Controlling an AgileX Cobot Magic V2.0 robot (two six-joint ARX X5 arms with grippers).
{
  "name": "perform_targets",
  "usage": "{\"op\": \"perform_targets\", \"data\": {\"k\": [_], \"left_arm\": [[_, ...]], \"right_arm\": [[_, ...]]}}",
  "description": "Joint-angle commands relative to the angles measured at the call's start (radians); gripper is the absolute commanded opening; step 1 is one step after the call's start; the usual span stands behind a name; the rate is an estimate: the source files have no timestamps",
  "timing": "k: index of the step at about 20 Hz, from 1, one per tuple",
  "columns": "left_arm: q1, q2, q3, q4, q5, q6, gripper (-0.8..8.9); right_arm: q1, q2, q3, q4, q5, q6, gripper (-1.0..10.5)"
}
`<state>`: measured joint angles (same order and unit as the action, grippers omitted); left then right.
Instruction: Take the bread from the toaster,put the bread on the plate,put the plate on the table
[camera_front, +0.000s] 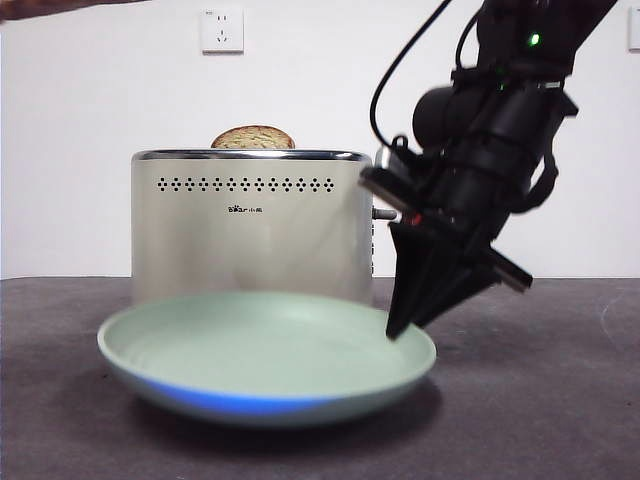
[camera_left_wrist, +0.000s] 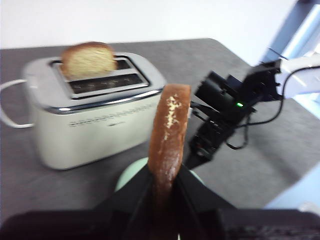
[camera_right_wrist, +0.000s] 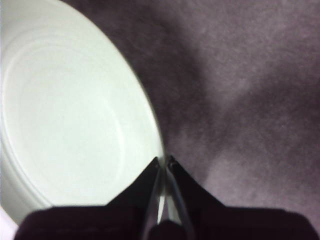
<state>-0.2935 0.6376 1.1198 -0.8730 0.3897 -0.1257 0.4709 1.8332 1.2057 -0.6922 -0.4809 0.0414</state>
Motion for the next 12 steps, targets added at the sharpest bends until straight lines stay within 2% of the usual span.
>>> {"op": "perform_targets", "data": {"k": [1,4,7,12], "left_arm": [[0.002,0.056,-0.001,0.052,0.104,-0.005,-0.08],[0.002,0.15,-0.001,0.085,0.161,0.015,-0.08],[0.002,0.272,-0.001,0.111,0.266,0.025,-0.08],[0.002,0.476,-0.001,0.168,0.45,0.026,-0.08]], "right_arm": [[0.0,-0.059,-0.007,0.003,-0.009,0.011,-0.1],[0.0,-0.114,-0.007,0.004,-0.006,0.012,-0.1],[0.0,-0.162,-0.007,0.003,0.0,0.013,-0.1],[0.0,-0.211,-0.007,-0.022,0.082,0.014,-0.1]]}}
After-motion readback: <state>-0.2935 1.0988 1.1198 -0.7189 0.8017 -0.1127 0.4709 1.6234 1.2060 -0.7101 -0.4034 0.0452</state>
